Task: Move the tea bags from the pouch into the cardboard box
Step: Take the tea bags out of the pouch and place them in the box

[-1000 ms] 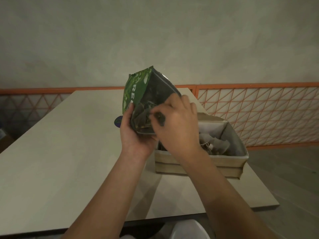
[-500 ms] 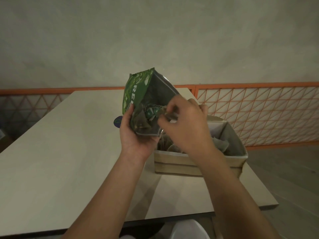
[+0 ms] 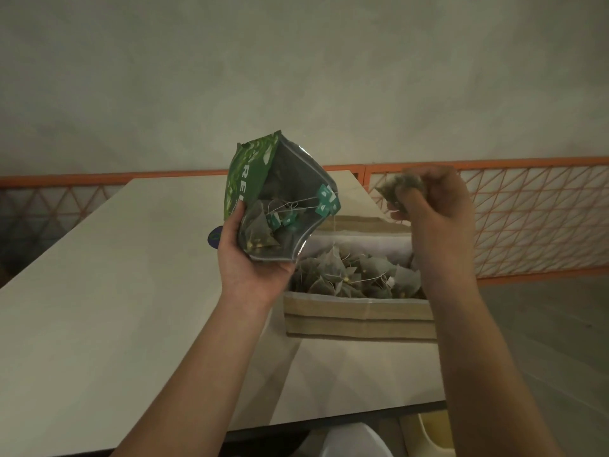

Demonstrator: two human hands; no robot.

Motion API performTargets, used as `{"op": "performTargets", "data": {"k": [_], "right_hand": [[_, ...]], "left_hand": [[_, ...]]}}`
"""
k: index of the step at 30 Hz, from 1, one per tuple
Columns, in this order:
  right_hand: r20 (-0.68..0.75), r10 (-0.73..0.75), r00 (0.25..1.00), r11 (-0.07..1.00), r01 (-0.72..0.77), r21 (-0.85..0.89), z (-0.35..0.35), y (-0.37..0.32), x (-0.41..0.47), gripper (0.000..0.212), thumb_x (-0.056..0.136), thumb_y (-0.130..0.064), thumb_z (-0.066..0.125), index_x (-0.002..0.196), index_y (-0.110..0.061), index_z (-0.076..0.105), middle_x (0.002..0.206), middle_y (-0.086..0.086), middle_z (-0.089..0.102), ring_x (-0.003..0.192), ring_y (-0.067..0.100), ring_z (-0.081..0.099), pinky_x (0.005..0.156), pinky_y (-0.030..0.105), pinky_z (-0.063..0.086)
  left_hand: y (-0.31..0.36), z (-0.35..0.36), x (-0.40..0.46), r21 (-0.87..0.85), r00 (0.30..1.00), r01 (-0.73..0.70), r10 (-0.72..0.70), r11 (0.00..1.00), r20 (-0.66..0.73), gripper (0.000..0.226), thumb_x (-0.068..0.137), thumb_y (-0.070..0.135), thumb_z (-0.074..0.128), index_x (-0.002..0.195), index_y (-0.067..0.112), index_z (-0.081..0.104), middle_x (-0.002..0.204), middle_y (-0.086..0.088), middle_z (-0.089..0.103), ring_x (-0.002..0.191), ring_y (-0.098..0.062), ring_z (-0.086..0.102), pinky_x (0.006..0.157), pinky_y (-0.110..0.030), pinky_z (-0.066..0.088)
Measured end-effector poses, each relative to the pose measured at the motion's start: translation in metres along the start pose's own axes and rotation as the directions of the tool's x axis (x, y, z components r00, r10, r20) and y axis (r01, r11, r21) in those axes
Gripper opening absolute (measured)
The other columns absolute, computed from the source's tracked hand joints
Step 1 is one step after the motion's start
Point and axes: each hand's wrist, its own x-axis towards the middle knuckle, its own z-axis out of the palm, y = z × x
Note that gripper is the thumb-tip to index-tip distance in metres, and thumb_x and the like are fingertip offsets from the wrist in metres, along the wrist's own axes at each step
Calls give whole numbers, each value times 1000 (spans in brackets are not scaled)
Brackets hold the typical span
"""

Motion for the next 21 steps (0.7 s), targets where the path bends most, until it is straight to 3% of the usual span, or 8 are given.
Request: {"op": "performTargets", "data": {"k": [4, 6, 8, 11, 13, 17, 21], "right_hand": [[33, 103, 994, 993, -102, -53, -3, 7, -5, 22, 89, 6, 43, 91, -14, 52, 87, 15, 54, 77, 19, 54, 66, 23, 48], [72, 188, 979, 974, -176, -143, -4, 13, -9, 19, 87, -6, 43, 95, -18, 55, 77, 3, 49, 67, 9, 47, 59, 26, 42], [116, 226, 967, 957, -198, -213, -3, 17, -11, 21, 86, -19, 50, 103, -20, 61, 71, -4, 45, 53, 0, 40, 51, 20, 37], [118, 118, 986, 866, -44, -498, 2, 23, -9, 23, 88, -38, 65, 109, -29, 68, 89, -4, 53, 60, -2, 46, 53, 13, 36], [109, 37, 993, 790, 38, -612, 7, 23, -7, 24, 86, -42, 68, 106, -30, 72, 88, -8, 50, 71, 0, 45, 60, 16, 35], [80, -8, 997, 873, 46, -485, 13, 14, -3, 12, 86, -35, 69, 97, -32, 73, 77, -4, 48, 60, -2, 43, 55, 10, 34], [7, 40, 999, 987, -38, -155, 13, -4, 3, 16, 85, -34, 71, 99, -28, 75, 89, 1, 70, 73, 12, 57, 60, 17, 51]], "left_hand": [[-2, -1, 2, 8, 1000, 10, -10, 1000, 7, 54, 95, 48, 57, 139, 18, 62, 140, -13, 63, 130, -35, 59, 83, -43, 62], [-3, -1, 2, 2, 1000, 13, -13, 1000, 9, 55, 93, 48, 59, 139, 18, 62, 141, -14, 63, 130, -35, 59, 88, -42, 61], [-4, 0, 1, 3, 1000, 5, -5, 1000, -3, 54, 92, 47, 61, 137, 18, 64, 139, -15, 63, 129, -36, 60, 85, -42, 62], [-4, 1, 0, 11, 1000, 2, -2, 1000, -12, 56, 88, 46, 63, 136, 18, 65, 139, -15, 64, 129, -36, 59, 85, -42, 62], [-4, 1, 0, 13, 1000, 6, -6, 1000, -16, 58, 86, 46, 64, 137, 18, 64, 140, -15, 63, 130, -36, 59, 86, -42, 61], [-2, 1, -1, 14, 1000, 12, -11, 1000, -23, 56, 89, 46, 63, 138, 18, 64, 140, -15, 63, 129, -37, 60, 87, -43, 61], [0, 0, -1, 14, 1000, 7, -7, 1000, -14, 53, 94, 47, 58, 139, 17, 62, 140, -14, 63, 131, -36, 59, 88, -43, 61]]}}
